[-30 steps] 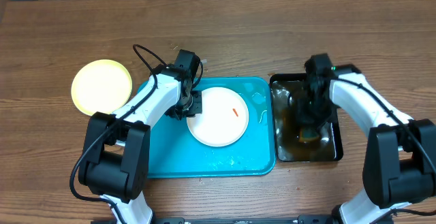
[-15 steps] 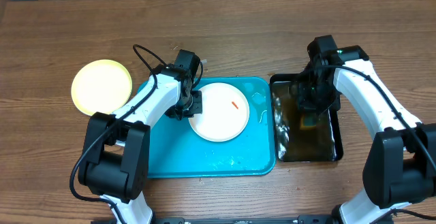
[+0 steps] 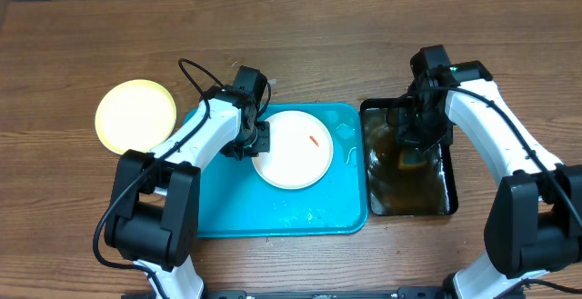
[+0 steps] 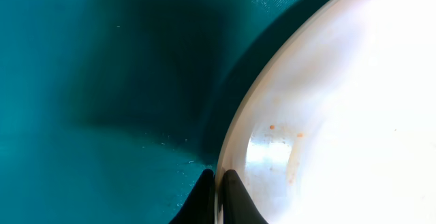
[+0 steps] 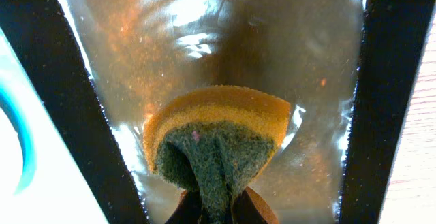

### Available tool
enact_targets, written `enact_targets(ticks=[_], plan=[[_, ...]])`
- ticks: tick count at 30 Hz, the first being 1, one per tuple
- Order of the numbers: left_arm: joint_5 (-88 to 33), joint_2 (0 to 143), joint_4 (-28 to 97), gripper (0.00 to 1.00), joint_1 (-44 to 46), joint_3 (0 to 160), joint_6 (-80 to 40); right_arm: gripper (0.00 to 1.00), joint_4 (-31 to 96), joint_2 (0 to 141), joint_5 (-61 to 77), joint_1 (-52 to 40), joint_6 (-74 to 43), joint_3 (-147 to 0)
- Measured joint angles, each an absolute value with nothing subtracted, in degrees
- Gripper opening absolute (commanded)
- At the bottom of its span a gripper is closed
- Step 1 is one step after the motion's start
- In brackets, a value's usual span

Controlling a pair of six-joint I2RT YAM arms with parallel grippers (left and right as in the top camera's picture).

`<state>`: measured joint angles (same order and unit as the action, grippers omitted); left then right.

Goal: Clean dirty plates on tray and stack at the side
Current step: 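Grasp the sponge with the right gripper and dip it in the water, then wipe the white plate with the sponge in the right gripper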

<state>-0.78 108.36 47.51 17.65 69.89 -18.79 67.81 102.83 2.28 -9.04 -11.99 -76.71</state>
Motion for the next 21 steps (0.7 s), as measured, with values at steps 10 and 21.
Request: enact_targets(ticks=[10,21], plan=[[-0.80,108.36,47.46,0.04,17.65,69.89,-18.28,0.04,70.85,102.83,5.17,-9.04,-11.05,-79.66],[-0.84,108.36,47.33,0.04,17.65,69.89,-18.20,0.04,64.51,102.83,21.21,-17.65,-8.80,-84.53]])
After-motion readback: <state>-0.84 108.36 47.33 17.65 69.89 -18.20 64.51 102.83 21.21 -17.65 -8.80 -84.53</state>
